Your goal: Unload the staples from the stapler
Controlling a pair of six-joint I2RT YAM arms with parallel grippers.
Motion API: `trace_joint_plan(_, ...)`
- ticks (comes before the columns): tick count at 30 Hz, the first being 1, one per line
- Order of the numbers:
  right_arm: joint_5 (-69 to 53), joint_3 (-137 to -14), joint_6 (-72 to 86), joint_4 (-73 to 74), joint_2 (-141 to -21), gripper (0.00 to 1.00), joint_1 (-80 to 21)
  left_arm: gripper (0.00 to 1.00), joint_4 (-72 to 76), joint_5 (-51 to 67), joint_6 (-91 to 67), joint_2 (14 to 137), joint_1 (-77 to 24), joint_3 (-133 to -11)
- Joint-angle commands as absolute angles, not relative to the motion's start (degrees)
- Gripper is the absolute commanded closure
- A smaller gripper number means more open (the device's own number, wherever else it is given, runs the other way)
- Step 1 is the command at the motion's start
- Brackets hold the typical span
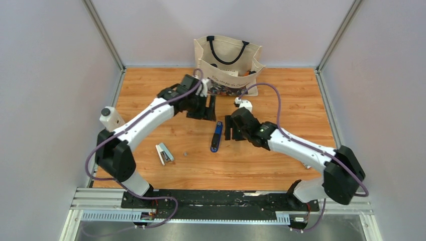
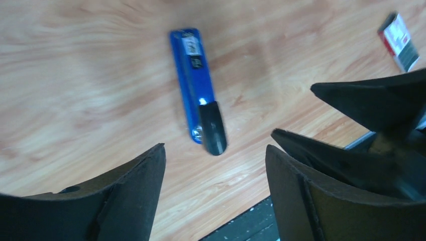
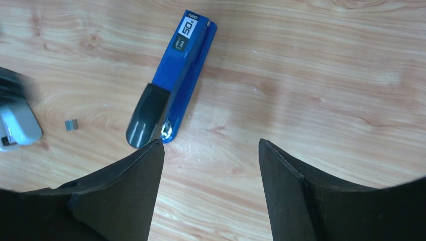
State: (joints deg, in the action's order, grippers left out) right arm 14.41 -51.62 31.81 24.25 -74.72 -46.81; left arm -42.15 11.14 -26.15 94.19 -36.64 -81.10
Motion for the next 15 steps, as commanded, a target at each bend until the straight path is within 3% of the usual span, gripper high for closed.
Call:
trace_joint_plan(1, 14.5, -60.45, 36.12, 27.68, -83.21, 0.27, -48.42, 0.21, -42.2, 13.08, -19.78, 83.08, -24.64, -80.7)
trace_joint_plan(5, 14.51, -65.99, 37.26, 27.68, -89.1, 0.27, -51.15, 0.22, -39.19, 17.84, -18.91, 74.8, -13.03, -75.68)
trace_joint_plan(15, 20.02, -81.73, 40.25, 37.87, -104.84, 0.33, -54.4, 0.16, -47.36, 0.71, -3.52, 71.19, -12.04, -74.62)
